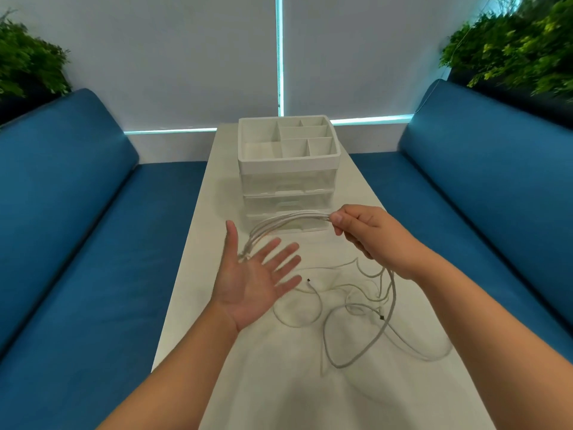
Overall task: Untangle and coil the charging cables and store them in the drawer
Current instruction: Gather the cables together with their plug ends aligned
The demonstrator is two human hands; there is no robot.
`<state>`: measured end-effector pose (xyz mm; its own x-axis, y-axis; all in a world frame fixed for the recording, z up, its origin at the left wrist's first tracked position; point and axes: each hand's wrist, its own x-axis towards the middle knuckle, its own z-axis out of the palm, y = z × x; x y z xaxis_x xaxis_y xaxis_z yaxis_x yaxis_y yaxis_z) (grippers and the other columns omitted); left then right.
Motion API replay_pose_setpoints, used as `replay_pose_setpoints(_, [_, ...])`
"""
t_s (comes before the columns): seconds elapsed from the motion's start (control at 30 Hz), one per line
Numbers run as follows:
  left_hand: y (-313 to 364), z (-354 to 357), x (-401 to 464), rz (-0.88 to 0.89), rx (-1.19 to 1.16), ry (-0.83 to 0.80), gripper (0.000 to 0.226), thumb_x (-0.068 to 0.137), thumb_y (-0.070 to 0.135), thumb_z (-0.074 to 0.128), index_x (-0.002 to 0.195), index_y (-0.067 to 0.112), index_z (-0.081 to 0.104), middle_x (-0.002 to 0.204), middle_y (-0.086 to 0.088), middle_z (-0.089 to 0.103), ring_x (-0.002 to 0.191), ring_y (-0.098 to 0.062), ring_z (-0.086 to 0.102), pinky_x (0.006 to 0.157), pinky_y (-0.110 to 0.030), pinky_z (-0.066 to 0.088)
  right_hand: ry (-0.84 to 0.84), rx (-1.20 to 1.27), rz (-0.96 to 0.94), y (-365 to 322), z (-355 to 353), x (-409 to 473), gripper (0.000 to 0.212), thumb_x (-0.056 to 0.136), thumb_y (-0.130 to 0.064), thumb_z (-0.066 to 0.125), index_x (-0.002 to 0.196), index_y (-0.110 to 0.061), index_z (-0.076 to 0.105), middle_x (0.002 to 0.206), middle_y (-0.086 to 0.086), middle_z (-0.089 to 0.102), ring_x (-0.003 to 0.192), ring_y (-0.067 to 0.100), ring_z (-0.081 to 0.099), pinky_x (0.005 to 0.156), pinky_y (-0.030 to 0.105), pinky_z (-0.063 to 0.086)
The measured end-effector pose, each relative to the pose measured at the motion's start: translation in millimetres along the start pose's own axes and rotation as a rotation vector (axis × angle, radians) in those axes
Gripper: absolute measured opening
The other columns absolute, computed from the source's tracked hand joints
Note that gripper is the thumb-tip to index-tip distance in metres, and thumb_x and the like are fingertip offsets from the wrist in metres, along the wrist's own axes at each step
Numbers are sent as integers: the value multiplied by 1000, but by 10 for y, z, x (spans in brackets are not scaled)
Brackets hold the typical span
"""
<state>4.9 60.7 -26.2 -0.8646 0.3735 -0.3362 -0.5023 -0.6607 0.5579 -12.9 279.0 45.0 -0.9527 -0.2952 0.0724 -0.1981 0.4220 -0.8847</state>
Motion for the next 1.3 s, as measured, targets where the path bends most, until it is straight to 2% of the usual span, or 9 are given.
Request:
replay_pose_setpoints(0.1, [-153, 173, -22, -117, 208, -84, 112, 50, 87, 57, 136, 17, 52, 136, -7, 60, 130, -29, 51, 114, -51, 31, 5, -80, -31, -107, 34, 88, 35, 98, -37, 49, 73, -14, 59, 47, -18, 44, 43, 0, 39, 46, 10, 32])
replay_pose_setpoints(0.23, [-182, 577, 18, 157, 281, -86, 70, 81, 64, 51, 134, 20, 55, 133, 0, 61, 123, -16, 57, 111, -40, 38, -125, -125, -11, -210, 190, 145, 33, 100, -22, 44, 74, -12, 61, 47, -19, 51, 46, -3, 45, 53, 12, 34])
replay_pose_setpoints(0.37, [-26, 689, 49, 331, 213, -31, 32, 103, 31, 38, 118, 15, 61, 129, -3, 65, 123, -14, 58, 103, -31, 45, -156, -29, 3, -182, 253, 95, 30, 99, -21, 47, 75, -7, 58, 55, -2, 49, 48, 9, 43, 50, 24, 38])
replay_pose_setpoints(0.53, [228, 585, -13, 464, 58, -28, 29, 107, 26, 31, 98, 10, 53, 114, -12, 72, 111, -23, 67, 95, -35, 52, -192, -59, 86, -33, 166, -2, 39, 91, -43, 57, 70, -10, 55, 51, -6, 50, 57, 15, 65, 70, 29, 48])
replay_pose_setpoints(0.67, [275, 518, -48, 544, 43, 18, 29, 107, 26, 32, 102, 7, 53, 113, -11, 72, 106, -23, 70, 83, -32, 58, -208, -67, 74, 32, 180, -19, 38, 88, -44, 62, 75, -9, 55, 58, -1, 47, 52, 14, 47, 60, 33, 43])
replay_pose_setpoints(0.83, [295, 437, -58, 593, 3, 77, 30, 106, 27, 32, 107, 7, 54, 116, -11, 71, 104, -21, 70, 78, -29, 59, -260, -205, 16, -59, 172, -11, 35, 89, -47, 60, 69, -19, 55, 61, -4, 53, 60, 12, 49, 66, 30, 41])
replay_pose_setpoints(1.0, [348, 452, -72, 619, -2, 72, 31, 106, 26, 32, 108, 5, 55, 111, -10, 73, 103, -20, 71, 78, -29, 59, -238, 17, 76, -26, 222, -34, 40, 92, -45, 57, 64, -17, 49, 57, -7, 38, 54, 11, 44, 59, 25, 37])
replay_pose_setpoints(1.13, [408, 411, -80, 632, 12, 71, 33, 107, 25, 31, 108, 4, 56, 110, -11, 73, 105, -21, 70, 81, -30, 59, -169, -134, 30, 16, 161, -59, 31, 98, -37, 48, 86, -14, 65, 55, -16, 48, 52, 3, 43, 54, 16, 34])
replay_pose_setpoints(1.3, [339, 322, -54, 565, 157, 145, 30, 106, 29, 32, 106, 11, 56, 117, -7, 71, 105, -25, 70, 86, -41, 58, 173, -500, -77, 113, 159, -73, 16, 91, -41, 60, 91, -28, 70, 78, -10, 60, 71, 10, 54, 67, 31, 45])
